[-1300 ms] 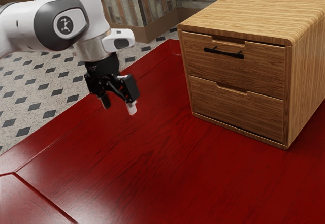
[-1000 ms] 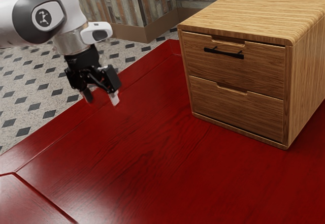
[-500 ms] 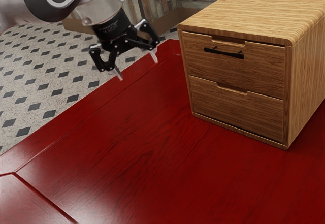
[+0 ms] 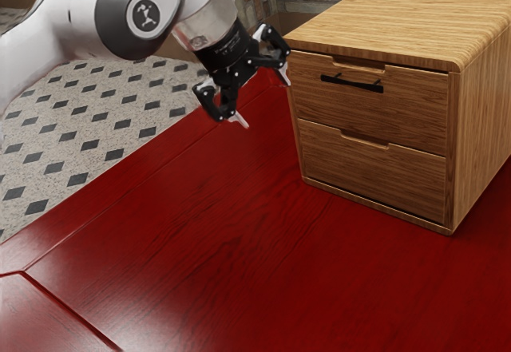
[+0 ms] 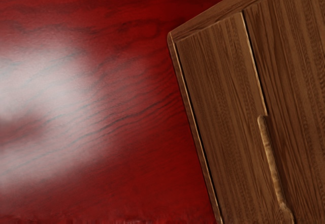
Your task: Pull the drawer handle with one arm to open the drawer
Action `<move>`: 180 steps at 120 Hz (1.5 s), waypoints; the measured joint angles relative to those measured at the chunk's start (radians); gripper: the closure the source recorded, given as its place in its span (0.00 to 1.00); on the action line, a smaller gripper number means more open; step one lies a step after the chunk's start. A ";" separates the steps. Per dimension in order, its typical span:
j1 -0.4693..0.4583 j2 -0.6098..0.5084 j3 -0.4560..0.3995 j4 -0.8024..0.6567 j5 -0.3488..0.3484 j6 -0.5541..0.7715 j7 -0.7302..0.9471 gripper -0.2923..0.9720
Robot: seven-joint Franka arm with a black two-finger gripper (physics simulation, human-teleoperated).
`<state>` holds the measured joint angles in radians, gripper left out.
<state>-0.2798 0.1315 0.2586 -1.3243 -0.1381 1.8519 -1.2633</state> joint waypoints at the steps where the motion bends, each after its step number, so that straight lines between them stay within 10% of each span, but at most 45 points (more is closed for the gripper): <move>1: -0.001 0.002 -0.001 0.000 0.000 0.005 -0.005 0.23; 180: 0.031 0.215 -0.053 0.127 -0.007 0.282 -0.309 0.23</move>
<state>-0.2488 0.3469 0.2055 -1.1977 -0.1449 2.1337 -1.5722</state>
